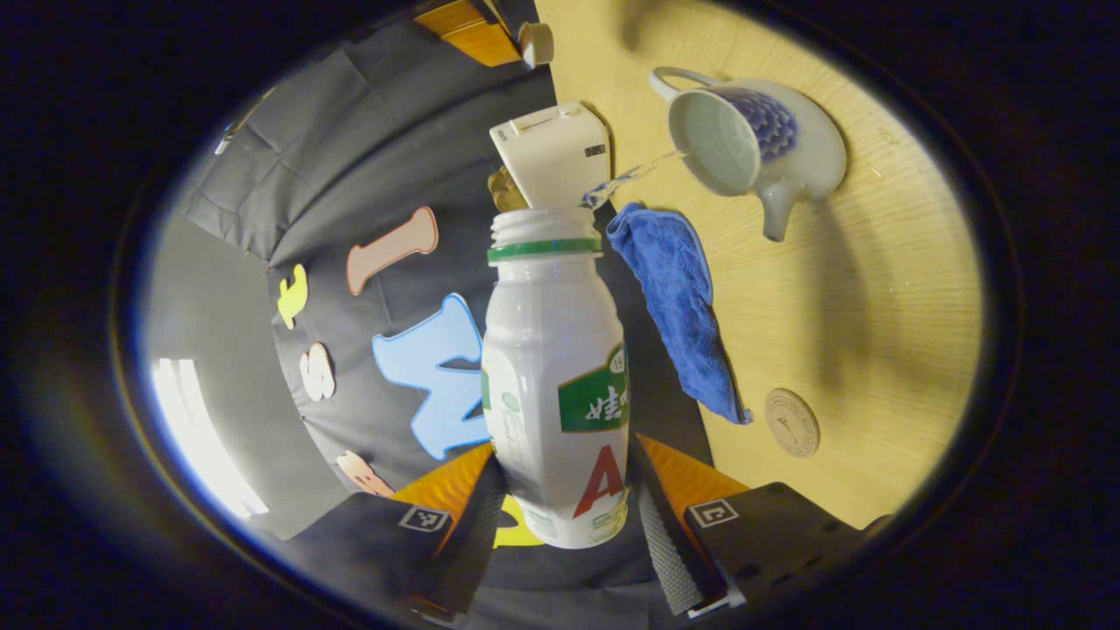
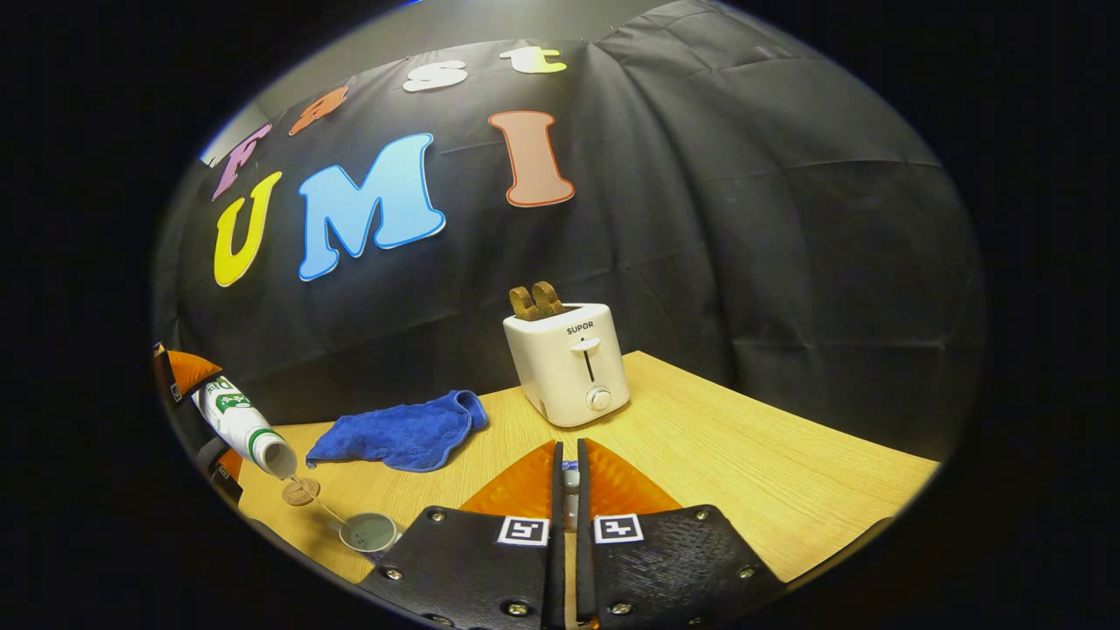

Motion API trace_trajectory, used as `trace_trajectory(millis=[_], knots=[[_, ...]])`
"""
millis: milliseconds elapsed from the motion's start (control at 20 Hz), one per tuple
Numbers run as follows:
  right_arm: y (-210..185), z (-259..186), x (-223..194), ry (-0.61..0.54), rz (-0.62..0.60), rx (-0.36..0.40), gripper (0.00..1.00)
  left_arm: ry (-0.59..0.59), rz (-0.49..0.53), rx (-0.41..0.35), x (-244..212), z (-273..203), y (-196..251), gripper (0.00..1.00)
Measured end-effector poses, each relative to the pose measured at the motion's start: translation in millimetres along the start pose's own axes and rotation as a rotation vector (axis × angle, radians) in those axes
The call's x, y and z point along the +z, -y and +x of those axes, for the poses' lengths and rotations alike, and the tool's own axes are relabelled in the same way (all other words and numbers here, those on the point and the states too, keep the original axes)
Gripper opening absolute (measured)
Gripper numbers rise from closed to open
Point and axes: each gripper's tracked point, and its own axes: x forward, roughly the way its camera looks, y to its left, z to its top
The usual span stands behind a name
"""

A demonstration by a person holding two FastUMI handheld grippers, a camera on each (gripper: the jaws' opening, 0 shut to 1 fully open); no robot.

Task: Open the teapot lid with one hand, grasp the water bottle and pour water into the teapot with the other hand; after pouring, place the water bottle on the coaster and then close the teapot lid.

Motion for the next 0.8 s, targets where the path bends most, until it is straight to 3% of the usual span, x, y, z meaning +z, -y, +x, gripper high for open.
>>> trace_trajectory(millis=[50, 100, 250, 600, 650, 700, 800], knots=[[-0.2, 0.1, 0.4, -0.001, 0.000, 0.000, 0.05, 0.001, 0.006, 0.000, -0.2, -1.2, 0.3, 0.91], [-0.1, 0.2, -0.1, -0.001, 0.000, 0.001, 0.05, 0.001, 0.011, 0.001, -0.6, -0.7, 0.0, 0.84], [-0.2, 0.2, -0.2, -0.001, -0.002, 0.001, 0.05, 0.007, 0.033, 0.003, 0.3, -0.4, -1.1, 0.91], [-0.8, 0.9, -0.7, -0.003, -0.001, 0.003, 0.05, 0.024, 0.072, 0.013, 2.2, -2.6, -3.0, 0.91], [-0.9, 1.1, -0.5, -0.004, -0.001, 0.003, 0.05, 0.025, 0.079, 0.015, 3.1, -3.1, -3.2, 0.84], [-0.7, 0.7, -1.1, -0.005, -0.001, 0.004, 0.05, 0.027, 0.085, 0.019, 4.0, -3.6, -4.6, 0.91], [-0.7, 0.6, -1.1, -0.005, -0.001, 0.005, 0.05, 0.030, 0.102, 0.028, 5.7, -3.7, -6.9, 0.91]])
